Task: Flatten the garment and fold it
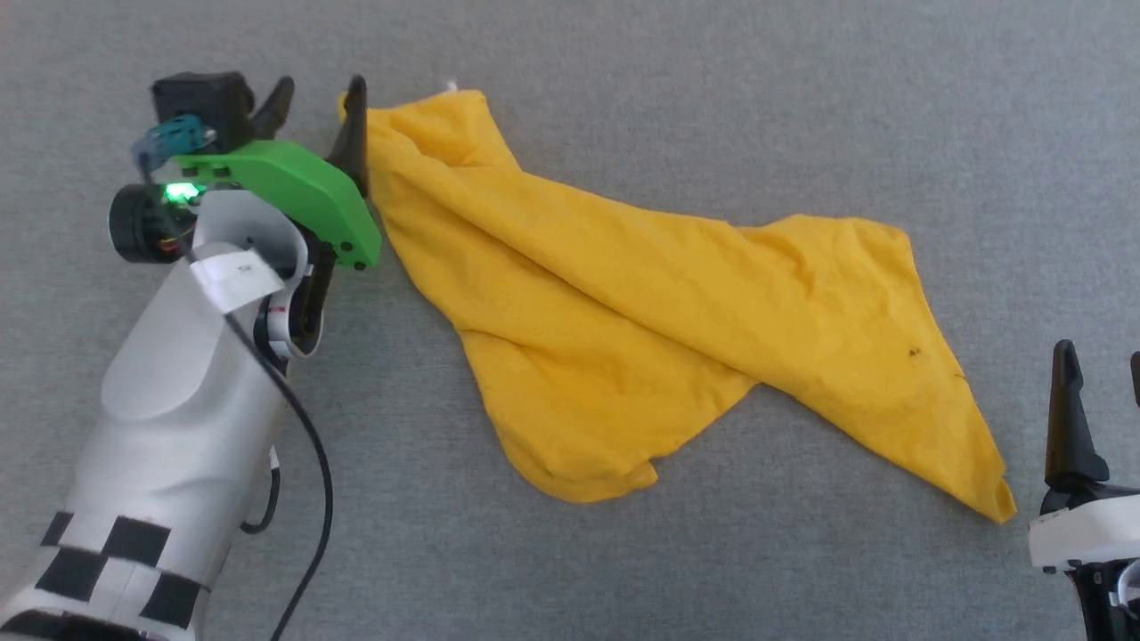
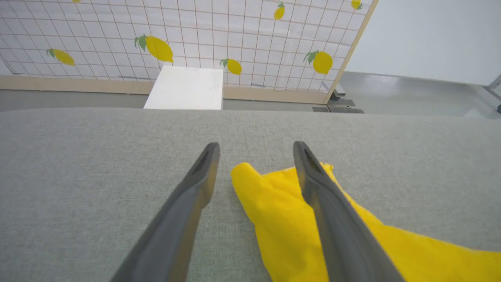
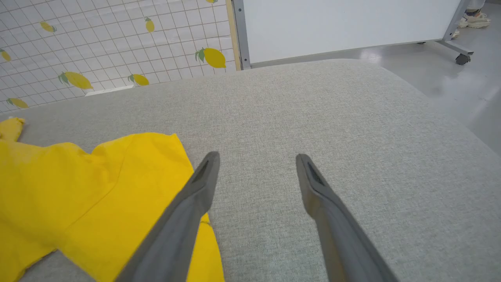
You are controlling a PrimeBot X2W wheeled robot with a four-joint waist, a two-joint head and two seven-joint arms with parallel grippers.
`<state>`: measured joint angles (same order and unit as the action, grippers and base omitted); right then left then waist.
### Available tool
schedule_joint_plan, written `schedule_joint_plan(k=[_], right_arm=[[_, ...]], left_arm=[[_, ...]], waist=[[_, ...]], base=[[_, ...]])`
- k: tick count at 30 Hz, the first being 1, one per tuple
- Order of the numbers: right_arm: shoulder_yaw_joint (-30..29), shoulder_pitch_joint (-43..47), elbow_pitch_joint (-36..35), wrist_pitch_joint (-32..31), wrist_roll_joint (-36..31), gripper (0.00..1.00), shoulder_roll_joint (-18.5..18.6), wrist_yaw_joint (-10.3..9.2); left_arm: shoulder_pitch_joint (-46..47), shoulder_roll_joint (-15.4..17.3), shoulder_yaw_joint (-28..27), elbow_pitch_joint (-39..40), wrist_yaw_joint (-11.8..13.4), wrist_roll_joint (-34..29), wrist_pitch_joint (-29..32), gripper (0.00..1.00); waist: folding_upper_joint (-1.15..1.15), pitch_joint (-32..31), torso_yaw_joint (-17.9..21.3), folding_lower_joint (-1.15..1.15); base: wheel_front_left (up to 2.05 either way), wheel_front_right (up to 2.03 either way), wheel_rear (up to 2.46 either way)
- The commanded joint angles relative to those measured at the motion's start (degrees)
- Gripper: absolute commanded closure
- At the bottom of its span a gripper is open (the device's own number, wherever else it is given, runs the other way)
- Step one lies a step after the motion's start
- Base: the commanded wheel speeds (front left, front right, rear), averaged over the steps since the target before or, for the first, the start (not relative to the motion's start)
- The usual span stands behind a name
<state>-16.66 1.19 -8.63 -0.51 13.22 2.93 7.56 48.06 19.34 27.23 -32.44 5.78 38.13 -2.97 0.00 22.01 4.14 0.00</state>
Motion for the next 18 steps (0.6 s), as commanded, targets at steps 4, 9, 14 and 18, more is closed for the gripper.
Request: schedule_joint_plan(k=[4,9,14,18], right_arm=[[0.3,0.5,0.4,-0.5,-0.3,0.0,0.0,-0.08],[0.6,2.7,1.0,-0.7,0.2,0.0,0.0,-0.08],[1.4,4.6,1.9,-0.5,1.1,0.0,0.0,-0.08],[1.7,6.0,2.6,-0.4,1.7,0.0,-0.1,-0.08]], left_arm=[[-5.7,1.0,-2.3,5.6,0.1,1.1,-6.1,0.0],[-18.4,4.3,-5.4,17.6,5.5,-1.0,-11.0,0.0],[-33.8,5.8,-7.4,30.0,10.3,-4.2,-11.9,0.0],[-44.3,4.0,-7.9,37.5,13.2,-7.0,-12.0,0.0]], waist=[[0.0,-5.6,-2.5,0.0],[0.0,-8.9,-3.4,0.0],[0.0,-11.0,-3.7,0.0],[0.0,-12.0,-4.4,0.0]], base=[[0.0,0.0,0.0],[0.0,0.0,0.0],[0.0,0.0,0.0],[0.0,0.0,0.0]])
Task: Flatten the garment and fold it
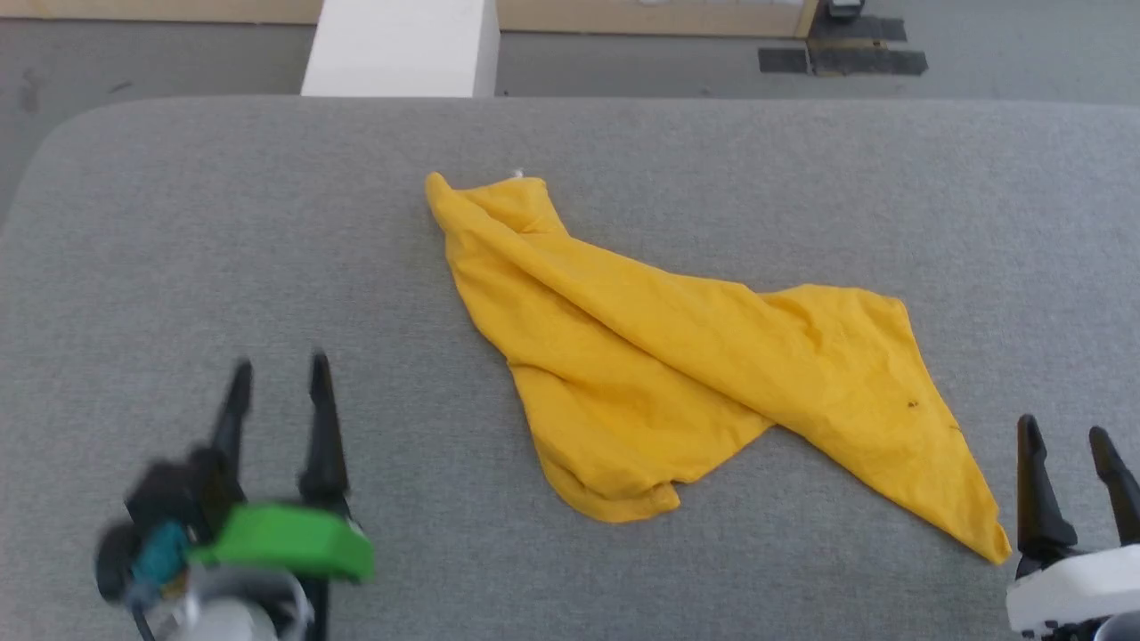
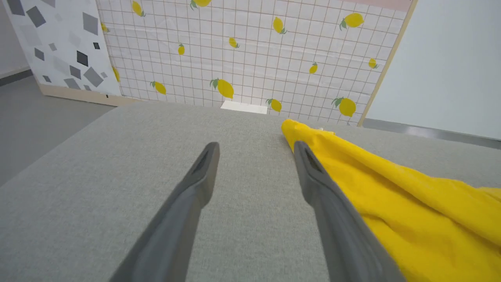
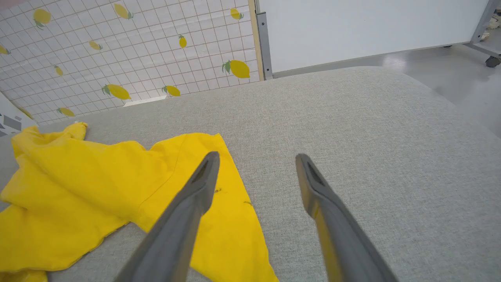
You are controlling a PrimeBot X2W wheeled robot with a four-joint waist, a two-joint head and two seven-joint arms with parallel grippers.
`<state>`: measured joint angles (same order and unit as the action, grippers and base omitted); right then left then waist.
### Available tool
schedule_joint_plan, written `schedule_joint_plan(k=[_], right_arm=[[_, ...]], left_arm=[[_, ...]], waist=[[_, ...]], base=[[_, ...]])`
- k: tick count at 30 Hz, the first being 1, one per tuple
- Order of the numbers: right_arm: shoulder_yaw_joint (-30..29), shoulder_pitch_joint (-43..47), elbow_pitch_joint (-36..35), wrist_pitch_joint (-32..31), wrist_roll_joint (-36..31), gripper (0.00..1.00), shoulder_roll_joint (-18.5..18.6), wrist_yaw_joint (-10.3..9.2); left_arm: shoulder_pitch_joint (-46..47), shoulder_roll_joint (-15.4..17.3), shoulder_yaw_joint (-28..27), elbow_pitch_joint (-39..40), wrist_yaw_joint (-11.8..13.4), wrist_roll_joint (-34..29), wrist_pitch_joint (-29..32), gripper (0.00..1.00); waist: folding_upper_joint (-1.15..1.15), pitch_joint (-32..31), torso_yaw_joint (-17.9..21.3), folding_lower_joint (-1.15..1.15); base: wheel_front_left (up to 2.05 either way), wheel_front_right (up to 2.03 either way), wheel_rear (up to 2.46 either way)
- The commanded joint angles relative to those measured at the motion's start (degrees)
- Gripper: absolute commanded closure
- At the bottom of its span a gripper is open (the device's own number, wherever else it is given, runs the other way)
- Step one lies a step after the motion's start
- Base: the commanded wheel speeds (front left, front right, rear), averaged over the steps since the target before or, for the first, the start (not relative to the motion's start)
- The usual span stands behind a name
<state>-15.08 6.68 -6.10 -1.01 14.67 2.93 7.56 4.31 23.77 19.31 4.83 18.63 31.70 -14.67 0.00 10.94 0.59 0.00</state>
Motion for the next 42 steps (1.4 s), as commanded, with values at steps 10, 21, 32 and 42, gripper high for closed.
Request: schedule_joint_plan(k=[10,21,32,42], right_arm=[[1.0,-4.1,-2.5,-6.1,-4.2,0.0,-0.1,-0.08],[1.7,-20.8,1.5,-25.8,-7.4,0.0,2.8,-0.08],[0.3,-27.3,13.4,-36.3,-8.2,0.0,4.9,-0.08],[-1.5,-27.6,17.4,-37.0,-6.1,1.0,3.8,-0.08]], left_arm=[[-7.5,-4.5,-1.7,2.7,-1.1,-3.7,-0.3,0.0],[-5.1,-5.8,-2.0,1.5,-4.3,-5.4,-0.3,0.0],[-2.1,-7.2,-2.3,-0.1,-7.0,-6.2,-0.3,0.0],[-2.1,-8.3,-2.7,-1.8,-7.7,-6.4,-0.3,0.0]], waist=[[0.0,-1.0,-2.8,0.0],[0.0,4.1,-4.7,0.0],[0.0,8.3,-7.2,0.0],[0.0,5.4,-8.1,0.0]], base=[[0.0,0.0,0.0],[0.0,0.0,0.0],[0.0,0.0,0.0],[0.0,0.0,0.0]])
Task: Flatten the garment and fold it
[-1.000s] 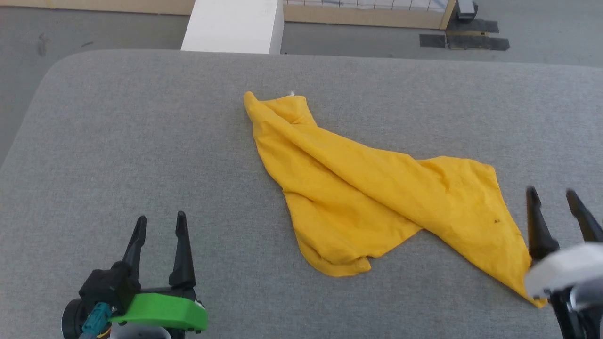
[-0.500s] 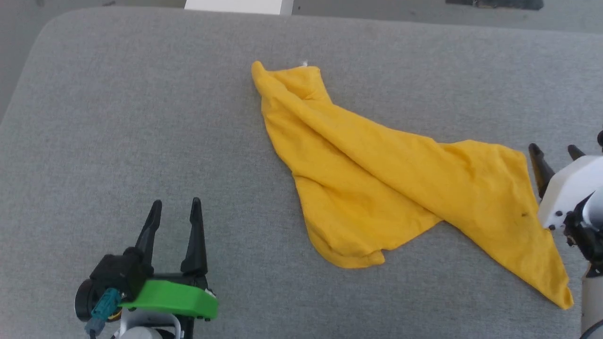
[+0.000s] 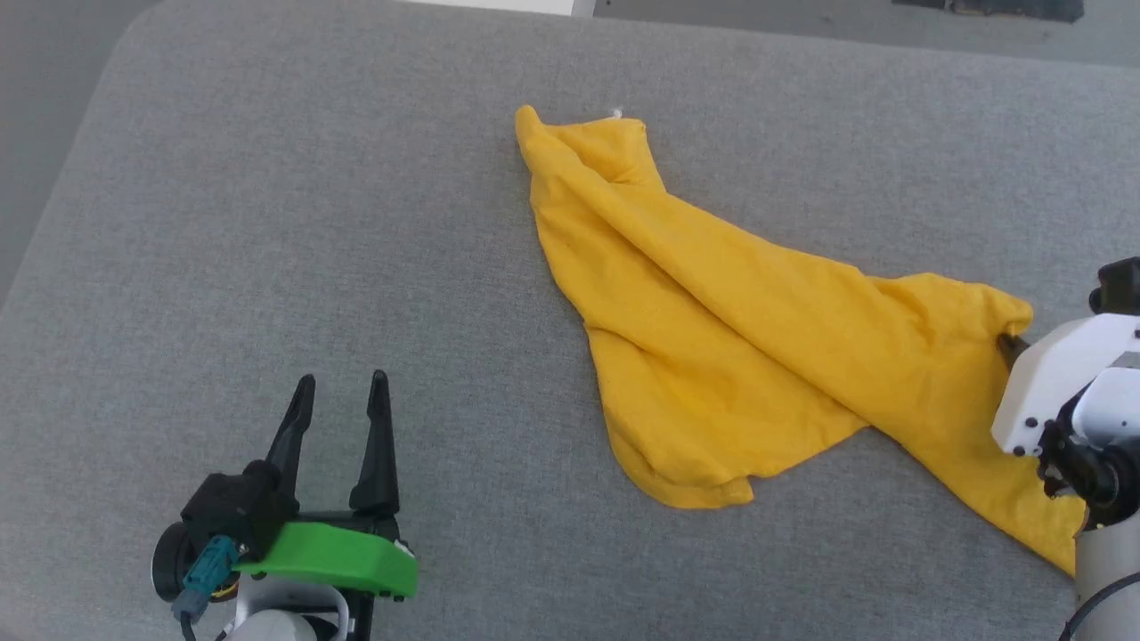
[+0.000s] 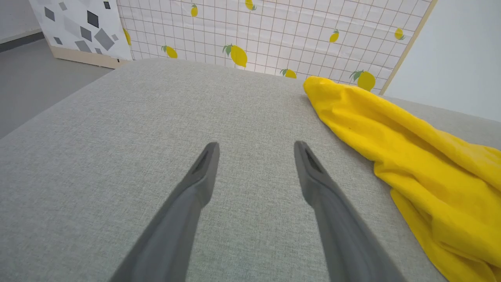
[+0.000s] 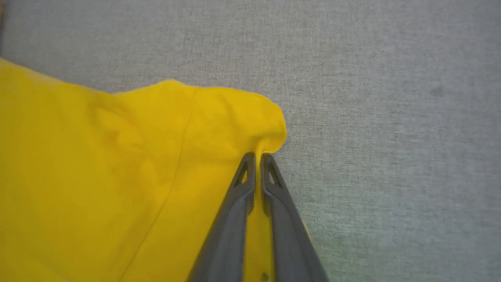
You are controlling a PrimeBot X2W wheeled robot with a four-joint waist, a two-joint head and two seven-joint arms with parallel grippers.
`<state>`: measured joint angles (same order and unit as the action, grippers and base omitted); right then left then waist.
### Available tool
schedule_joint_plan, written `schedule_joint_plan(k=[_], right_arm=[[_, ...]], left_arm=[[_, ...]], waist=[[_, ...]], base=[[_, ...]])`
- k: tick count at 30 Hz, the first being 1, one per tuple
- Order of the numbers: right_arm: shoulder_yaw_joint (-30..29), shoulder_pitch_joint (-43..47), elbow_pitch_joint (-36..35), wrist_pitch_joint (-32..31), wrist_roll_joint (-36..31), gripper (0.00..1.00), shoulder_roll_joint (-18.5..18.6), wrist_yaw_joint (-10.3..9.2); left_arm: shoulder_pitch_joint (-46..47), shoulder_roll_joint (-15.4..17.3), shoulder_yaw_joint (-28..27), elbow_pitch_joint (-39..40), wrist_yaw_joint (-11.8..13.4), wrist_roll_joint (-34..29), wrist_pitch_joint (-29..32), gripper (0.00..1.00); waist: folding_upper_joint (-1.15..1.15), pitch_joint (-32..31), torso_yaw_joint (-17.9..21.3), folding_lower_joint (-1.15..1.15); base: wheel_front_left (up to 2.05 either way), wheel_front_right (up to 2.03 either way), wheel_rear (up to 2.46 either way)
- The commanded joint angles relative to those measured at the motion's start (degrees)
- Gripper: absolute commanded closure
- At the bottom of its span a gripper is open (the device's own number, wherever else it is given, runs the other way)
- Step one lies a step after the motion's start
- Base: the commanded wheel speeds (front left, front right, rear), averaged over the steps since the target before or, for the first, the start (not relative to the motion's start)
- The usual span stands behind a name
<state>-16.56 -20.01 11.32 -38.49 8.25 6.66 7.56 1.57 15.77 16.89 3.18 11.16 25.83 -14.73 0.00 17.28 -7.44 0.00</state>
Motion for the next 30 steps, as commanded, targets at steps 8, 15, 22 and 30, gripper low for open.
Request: schedule_joint_plan(k=[8,15,22,30], right_arm=[[5.2,-6.4,-6.4,3.5,5.1,1.0,0.9,-0.08],[20.0,-7.3,-13.9,0.8,14.1,1.0,-2.4,-0.08],[38.6,-5.6,-13.6,3.7,24.1,1.0,-3.7,-0.08],[53.4,-2.5,-0.8,11.1,30.3,0.94,-3.8,-0.08]], left_arm=[[-0.8,-1.1,-0.8,-0.9,-0.3,-0.6,-0.3,0.0],[-2.3,-1.3,-1.5,-0.8,-0.1,-0.2,-0.3,0.0],[-3.7,-0.9,-2.7,-0.4,0.0,0.4,-0.3,0.0],[-4.4,-1.3,-2.2,-1.0,-0.8,0.8,-0.3,0.0]], waist=[[0.0,-6.1,-0.2,0.0],[0.0,-8.8,-0.7,0.0],[0.0,-10.2,-2.3,0.0],[0.0,-10.5,-7.5,0.0]], base=[[0.0,0.0,0.0],[0.0,0.0,0.0],[0.0,0.0,0.0],[0.0,0.0,0.0]])
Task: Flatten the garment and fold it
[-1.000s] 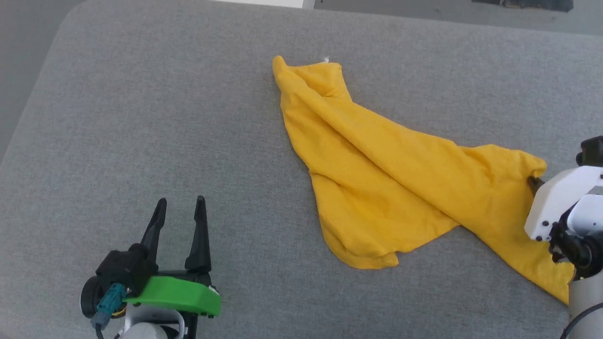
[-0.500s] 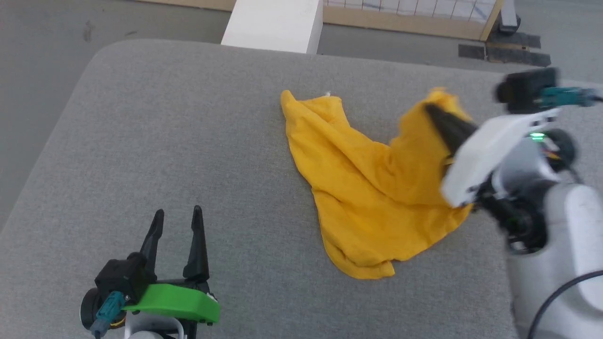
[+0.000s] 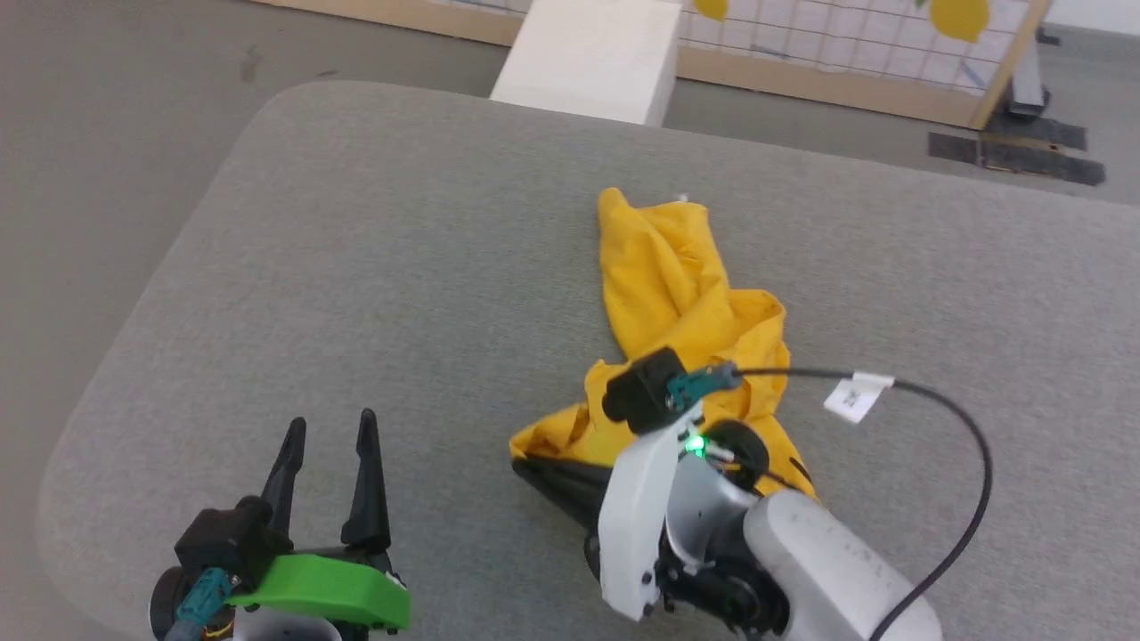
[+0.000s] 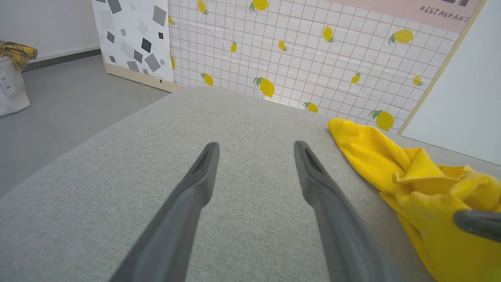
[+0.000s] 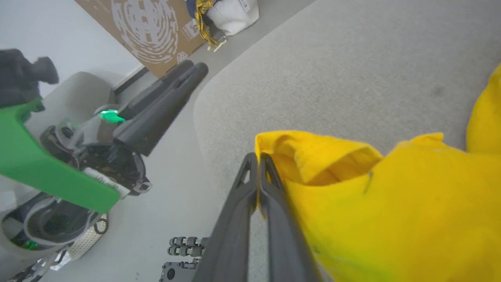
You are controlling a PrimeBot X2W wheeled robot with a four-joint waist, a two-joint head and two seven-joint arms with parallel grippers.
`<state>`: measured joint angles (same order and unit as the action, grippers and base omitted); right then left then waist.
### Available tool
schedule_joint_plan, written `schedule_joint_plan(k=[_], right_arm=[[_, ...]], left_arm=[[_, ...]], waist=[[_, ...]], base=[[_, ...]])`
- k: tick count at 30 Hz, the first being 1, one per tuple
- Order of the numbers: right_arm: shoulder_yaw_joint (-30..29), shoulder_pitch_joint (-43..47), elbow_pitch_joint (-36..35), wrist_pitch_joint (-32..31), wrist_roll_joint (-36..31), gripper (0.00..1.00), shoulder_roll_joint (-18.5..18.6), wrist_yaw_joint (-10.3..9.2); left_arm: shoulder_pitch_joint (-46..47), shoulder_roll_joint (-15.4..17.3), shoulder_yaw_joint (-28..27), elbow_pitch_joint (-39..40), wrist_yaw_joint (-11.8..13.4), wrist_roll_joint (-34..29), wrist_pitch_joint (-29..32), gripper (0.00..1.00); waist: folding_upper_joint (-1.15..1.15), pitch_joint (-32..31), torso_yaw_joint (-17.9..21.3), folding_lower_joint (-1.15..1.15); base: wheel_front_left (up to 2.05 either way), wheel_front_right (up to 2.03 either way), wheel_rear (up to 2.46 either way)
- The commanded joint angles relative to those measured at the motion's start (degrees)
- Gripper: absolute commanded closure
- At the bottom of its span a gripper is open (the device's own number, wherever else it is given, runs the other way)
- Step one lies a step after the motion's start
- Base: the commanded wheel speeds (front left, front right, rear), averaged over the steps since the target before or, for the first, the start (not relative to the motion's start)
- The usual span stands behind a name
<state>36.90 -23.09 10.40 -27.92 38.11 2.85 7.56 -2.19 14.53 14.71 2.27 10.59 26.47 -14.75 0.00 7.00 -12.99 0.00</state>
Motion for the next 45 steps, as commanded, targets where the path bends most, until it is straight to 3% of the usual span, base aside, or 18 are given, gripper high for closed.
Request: schedule_joint_plan(k=[1,5,10,14,17,23,27,33,41,42,43,44,45], right_arm=[[1.5,0.7,4.5,1.6,-0.3,0.0,0.0,-0.08],[3.0,-0.5,9.5,4.8,-1.3,0.0,0.0,-0.08],[0.7,-3.5,8.0,8.1,1.1,0.0,0.0,-0.08],[-6.0,-6.1,5.2,9.7,-0.7,0.0,0.0,-0.08],[-13.5,-7.3,3.5,8.9,-6.8,0.0,0.0,-0.08],[-29.3,-6.2,0.7,2.5,-18.9,0.0,0.5,-0.08],[-35.5,-5.1,0.2,-1.2,-25.1,0.0,0.6,-0.08],[-38.7,-4.7,3.1,-6.2,-27.7,0.0,0.2,-0.08],[-37.7,-6.1,11.0,-9.5,-27.5,0.0,0.1,-0.08],[-37.2,-6.2,11.9,-9.9,-27.1,0.05,0.0,-0.08],[-36.6,-6.2,13.0,-10.2,-26.8,0.48,0.0,-0.08],[-36.5,-6.2,13.7,-10.3,-26.6,0.59,0.0,-0.08],[-36.5,-6.3,14.5,-10.4,-26.4,1.0,0.0,-0.08]], left_arm=[[-0.7,-0.2,0.4,-0.4,-0.4,0.2,-0.2,0.0],[-0.8,-0.4,0.9,-1.2,-0.6,0.3,-0.2,0.0],[-1.7,-0.3,0.7,-1.2,-0.2,0.3,-0.2,0.0],[-2.0,0.0,0.5,-0.6,-0.1,0.4,-0.2,0.0],[-2.0,0.0,0.4,0.0,0.1,0.3,-0.2,0.0],[-0.8,-0.5,0.7,0.5,-0.2,0.2,-0.2,0.0],[0.6,-1.1,1.1,0.3,-0.7,0.2,-0.2,0.0],[2.7,-2.0,1.1,-0.4,-1.7,-0.3,-0.2,0.0],[4.6,-3.4,1.0,-1.9,-3.2,-1.1,-0.2,0.0],[4.7,-3.5,0.9,-2.0,-3.3,-1.2,-0.2,0.0],[4.7,-3.7,0.9,-2.2,-3.5,-1.3,-0.2,0.0],[4.8,-3.8,0.8,-2.3,-3.6,-1.4,-0.2,0.0],[4.8,-4.0,0.7,-2.5,-3.7,-1.5,-0.2,0.0]], waist=[[0.0,-0.3,-3.0,0.0],[0.0,-0.9,-4.2,0.0],[0.0,-2.0,-3.6,0.0],[0.0,-1.9,-2.2,0.0],[0.0,-1.2,-1.1,0.0],[0.0,1.3,0.0,0.0],[0.0,3.6,-0.2,0.0],[0.0,6.8,-1.4,0.0],[0.0,8.7,-3.8,0.0],[0.0,8.7,-4.0,0.0],[0.0,8.8,-4.2,0.0],[0.0,8.8,-4.3,0.0],[0.0,8.7,-4.5,0.0]], base=[[0.0,0.0,0.0],[0.0,0.0,0.0],[0.0,0.0,0.0],[0.0,0.0,0.0],[0.0,0.0,0.0],[0.0,0.0,0.0],[0.0,0.0,0.0],[0.0,0.0,0.0],[0.0,0.0,0.0],[0.0,0.0,0.0],[0.0,0.0,0.0],[0.0,0.0,0.0],[0.0,0.0,0.0]])
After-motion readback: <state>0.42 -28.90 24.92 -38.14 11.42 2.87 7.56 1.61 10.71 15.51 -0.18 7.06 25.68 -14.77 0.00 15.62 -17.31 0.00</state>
